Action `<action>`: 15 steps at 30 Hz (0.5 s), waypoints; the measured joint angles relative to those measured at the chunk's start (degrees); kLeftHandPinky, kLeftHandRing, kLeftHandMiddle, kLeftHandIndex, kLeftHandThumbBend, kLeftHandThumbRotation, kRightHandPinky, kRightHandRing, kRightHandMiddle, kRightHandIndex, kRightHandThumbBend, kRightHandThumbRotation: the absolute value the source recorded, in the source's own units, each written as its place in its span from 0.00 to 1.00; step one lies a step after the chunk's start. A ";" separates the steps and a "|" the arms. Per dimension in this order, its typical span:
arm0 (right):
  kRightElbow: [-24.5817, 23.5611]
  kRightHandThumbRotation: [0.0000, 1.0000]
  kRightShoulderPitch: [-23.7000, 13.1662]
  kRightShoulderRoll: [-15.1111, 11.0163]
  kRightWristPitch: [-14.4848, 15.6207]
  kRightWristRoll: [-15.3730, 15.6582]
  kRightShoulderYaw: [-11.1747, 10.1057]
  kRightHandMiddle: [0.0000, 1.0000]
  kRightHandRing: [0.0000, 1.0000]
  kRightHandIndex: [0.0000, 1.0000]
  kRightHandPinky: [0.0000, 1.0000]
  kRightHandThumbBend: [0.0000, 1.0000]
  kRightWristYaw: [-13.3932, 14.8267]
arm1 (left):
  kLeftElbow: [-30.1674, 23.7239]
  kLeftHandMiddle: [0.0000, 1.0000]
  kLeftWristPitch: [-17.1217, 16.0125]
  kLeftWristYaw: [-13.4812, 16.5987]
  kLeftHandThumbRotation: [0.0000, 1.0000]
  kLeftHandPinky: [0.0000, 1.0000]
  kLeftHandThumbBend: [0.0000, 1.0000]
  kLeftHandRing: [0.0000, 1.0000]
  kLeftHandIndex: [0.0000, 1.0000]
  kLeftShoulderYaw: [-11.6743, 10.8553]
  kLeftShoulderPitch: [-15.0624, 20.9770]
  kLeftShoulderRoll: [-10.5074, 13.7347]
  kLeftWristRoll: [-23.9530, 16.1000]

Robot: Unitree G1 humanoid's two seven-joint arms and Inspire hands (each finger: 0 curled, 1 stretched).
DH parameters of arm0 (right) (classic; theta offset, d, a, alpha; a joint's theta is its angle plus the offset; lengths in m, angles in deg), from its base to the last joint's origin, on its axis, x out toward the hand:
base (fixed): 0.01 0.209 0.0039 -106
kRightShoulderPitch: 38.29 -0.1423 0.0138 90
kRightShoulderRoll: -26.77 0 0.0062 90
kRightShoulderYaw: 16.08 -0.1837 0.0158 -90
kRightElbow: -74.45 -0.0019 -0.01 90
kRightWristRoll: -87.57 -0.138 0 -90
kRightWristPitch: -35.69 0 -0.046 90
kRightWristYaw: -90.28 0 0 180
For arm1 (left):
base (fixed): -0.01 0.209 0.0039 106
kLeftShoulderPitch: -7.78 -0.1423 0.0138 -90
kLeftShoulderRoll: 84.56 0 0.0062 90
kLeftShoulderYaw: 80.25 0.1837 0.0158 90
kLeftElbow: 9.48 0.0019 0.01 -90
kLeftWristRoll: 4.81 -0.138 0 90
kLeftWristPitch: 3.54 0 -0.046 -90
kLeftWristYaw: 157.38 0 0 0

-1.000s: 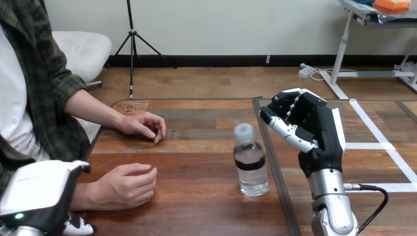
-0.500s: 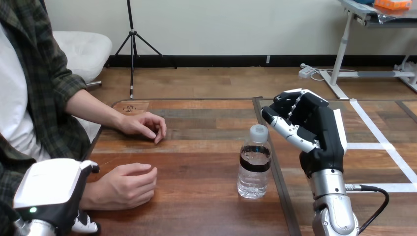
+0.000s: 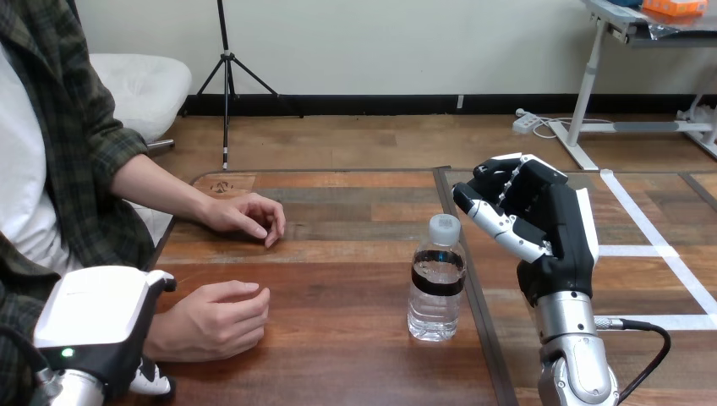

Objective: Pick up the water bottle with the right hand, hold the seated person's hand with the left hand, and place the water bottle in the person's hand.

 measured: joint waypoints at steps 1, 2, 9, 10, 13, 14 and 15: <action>0.00 0.00 0.00 -0.02 -0.03 0.34 0.03 0.46 0.44 0.45 0.41 0.67 0.39 | 0.00 0.80 0.14 0.10 0.08 0.76 0.93 0.79 0.78 0.21 0.06 0.04 0.00; 0.00 0.00 0.00 -0.04 -0.02 0.71 0.06 0.49 0.47 0.48 0.43 0.68 0.64 | 0.00 0.81 0.22 0.18 0.08 0.76 0.93 0.79 0.78 0.36 0.11 0.08 0.00; -0.01 0.00 0.00 -0.64 0.28 2.18 0.51 0.74 0.70 0.73 0.65 0.75 0.38 | 0.00 0.81 0.66 0.52 0.08 0.76 0.93 0.79 0.79 0.83 0.16 0.21 0.05; -0.01 0.00 0.01 -0.88 0.30 2.64 0.69 0.76 0.72 0.75 0.68 0.75 0.24 | 0.01 0.81 0.69 0.63 0.08 0.76 0.93 0.79 0.79 0.86 0.16 0.22 0.05; -0.01 0.00 0.01 -1.79 0.30 4.74 1.43 0.83 0.80 0.83 0.77 0.77 0.24 | 0.06 0.81 0.76 0.81 0.09 0.76 0.93 0.80 0.79 0.94 0.16 0.22 0.08; -0.01 0.01 0.01 -2.11 0.30 5.46 1.73 0.86 0.83 0.85 0.80 0.78 0.29 | 0.07 0.81 0.78 0.86 0.09 0.76 0.93 0.80 0.79 0.98 0.16 0.22 0.10; -0.01 0.01 0.01 -2.47 0.30 6.22 2.05 0.88 0.85 0.87 0.83 0.78 0.28 | 0.08 0.81 0.79 0.89 0.09 0.76 0.93 0.80 0.79 1.02 0.16 0.22 0.11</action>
